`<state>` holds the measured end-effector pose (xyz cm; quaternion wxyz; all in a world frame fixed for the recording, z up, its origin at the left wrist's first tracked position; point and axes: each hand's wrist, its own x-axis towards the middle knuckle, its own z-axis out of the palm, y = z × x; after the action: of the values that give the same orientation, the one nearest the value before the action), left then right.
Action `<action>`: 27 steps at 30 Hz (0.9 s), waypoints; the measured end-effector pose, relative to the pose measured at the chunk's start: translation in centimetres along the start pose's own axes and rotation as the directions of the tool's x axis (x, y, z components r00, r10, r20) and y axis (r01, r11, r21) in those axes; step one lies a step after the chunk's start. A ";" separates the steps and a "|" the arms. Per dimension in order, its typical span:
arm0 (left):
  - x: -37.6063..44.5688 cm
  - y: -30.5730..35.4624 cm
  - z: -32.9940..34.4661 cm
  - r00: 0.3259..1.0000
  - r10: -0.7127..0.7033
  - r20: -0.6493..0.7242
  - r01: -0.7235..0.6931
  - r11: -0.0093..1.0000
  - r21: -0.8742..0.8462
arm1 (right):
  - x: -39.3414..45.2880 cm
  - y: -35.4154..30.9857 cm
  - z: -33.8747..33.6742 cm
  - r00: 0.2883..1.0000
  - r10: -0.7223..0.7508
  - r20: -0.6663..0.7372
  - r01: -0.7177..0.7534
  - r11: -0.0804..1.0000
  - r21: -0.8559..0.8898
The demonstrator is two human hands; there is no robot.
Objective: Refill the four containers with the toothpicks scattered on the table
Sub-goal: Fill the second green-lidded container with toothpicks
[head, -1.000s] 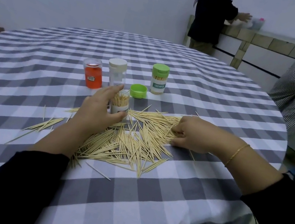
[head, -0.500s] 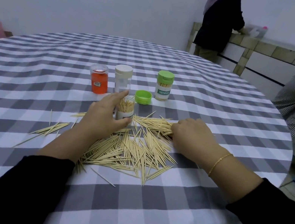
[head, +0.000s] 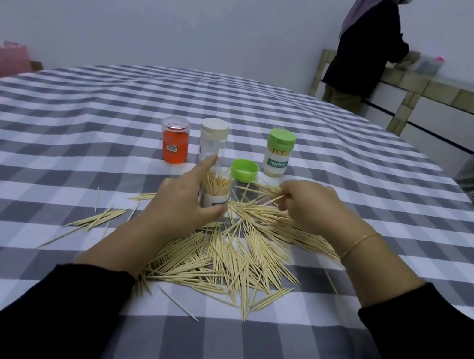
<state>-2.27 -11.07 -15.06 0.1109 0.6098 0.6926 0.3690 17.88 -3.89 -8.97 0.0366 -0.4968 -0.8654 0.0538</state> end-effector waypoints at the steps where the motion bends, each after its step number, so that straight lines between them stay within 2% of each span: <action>1: 0.1 -0.1 0.1 1.000 -0.008 0.000 0.008 1.000 -0.002 | 0.4 -0.1 -0.3 1.000 0.006 0.019 -0.008 0.996 0.089; 3: 0.2 -0.3 0.2 1.000 -0.019 -0.002 0.019 1.000 -0.004 | 1.2 -0.4 -0.7 0.999 -0.007 0.051 -0.007 0.963 0.268; 5: 0.3 -0.5 0.4 1.000 -0.028 -0.002 0.028 1.000 -0.003 | 1.6 -0.9 -1.3 0.996 -0.023 0.091 -0.013 0.927 0.375; 9: 0.6 -0.8 0.5 0.999 -0.036 -0.006 0.036 0.999 -0.003 | 2.3 -2.5 -2.2 0.989 -0.074 0.124 0.016 0.909 0.416; 11: 0.6 -0.7 0.6 0.999 -0.032 -0.012 0.032 0.999 -0.006 | 2.6 -3.2 -2.2 0.988 -0.091 0.123 0.017 0.863 0.505; 18: 0.8 -1.0 0.7 1.000 -0.026 -0.006 0.026 1.000 0.005 | 2.8 -3.8 -1.0 0.997 -0.071 0.014 0.044 0.756 0.653; 22: 0.9 -1.2 0.7 1.000 -0.028 -0.004 0.028 1.000 -0.001 | 3.0 -4.2 0.2 0.997 -0.013 -0.082 0.074 0.573 0.816; 27: 0.8 -1.0 0.7 0.999 -0.032 -0.001 0.032 0.999 0.003 | 3.7 -4.8 0.8 0.972 0.103 -0.209 0.164 0.339 0.927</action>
<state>-2.75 -10.05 -15.96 0.1156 0.5986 0.7031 0.3662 11.81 -3.20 -9.08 0.4166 -0.3715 -0.6750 0.4826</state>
